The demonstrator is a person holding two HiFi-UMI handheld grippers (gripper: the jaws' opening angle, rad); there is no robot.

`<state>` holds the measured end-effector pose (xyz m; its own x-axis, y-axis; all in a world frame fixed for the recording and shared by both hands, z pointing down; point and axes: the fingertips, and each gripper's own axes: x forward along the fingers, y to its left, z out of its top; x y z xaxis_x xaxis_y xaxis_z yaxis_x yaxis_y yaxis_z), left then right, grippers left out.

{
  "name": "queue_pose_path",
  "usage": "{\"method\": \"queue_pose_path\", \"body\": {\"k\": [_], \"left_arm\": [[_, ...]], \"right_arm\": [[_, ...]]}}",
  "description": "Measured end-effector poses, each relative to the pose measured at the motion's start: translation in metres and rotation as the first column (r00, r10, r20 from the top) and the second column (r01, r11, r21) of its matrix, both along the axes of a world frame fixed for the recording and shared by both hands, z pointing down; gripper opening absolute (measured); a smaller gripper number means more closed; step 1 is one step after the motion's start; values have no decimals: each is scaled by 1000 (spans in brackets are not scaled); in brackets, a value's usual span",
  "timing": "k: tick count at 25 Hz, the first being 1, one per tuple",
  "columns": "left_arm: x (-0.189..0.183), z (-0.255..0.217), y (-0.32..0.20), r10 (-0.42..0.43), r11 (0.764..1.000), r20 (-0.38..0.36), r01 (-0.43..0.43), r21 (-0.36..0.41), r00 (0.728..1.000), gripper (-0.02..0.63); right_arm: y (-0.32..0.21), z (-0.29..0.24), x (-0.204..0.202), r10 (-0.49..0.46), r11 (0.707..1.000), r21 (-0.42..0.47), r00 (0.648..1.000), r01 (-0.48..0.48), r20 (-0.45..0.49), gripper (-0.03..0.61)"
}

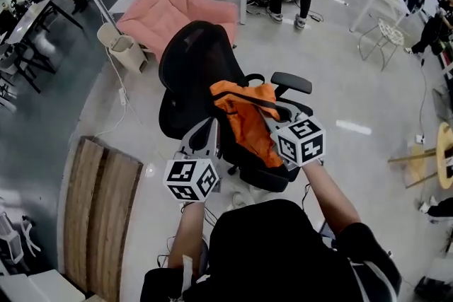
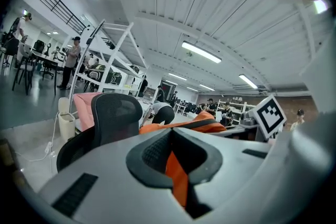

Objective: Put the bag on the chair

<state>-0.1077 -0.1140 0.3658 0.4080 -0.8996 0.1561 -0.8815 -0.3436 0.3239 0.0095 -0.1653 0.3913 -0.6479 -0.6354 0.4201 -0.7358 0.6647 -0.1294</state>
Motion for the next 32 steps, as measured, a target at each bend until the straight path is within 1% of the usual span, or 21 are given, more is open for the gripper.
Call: {"method": "queue_pose_path", "body": {"k": [4,10,19,24,32], "left_arm": [[-3,15,-22,-2,999,-4,2,-40,1000,12],[4,34,-62,-9,997,2,9,-81,1000,12],[1,81,-97,-49,983,-9,46,-179,999,12],[5,106,-108,-68,971,-19,61,-231,998,12],[-4,142,-123,-117,952,-29,103,-287,993,12]], "right_arm": [[-17,16,-9,-28,999,-37,1000,28,-11,18],[-49,40,-8,-77,994,-82,997,75,-21,18],[-80,89,-9,-140,975,-178,989,130,-45,18],[-86,115,-10,-204,954,-233,978,188,-48,18],[-79,156,-16,-321,902,-316,946,294,-37,18]]}}
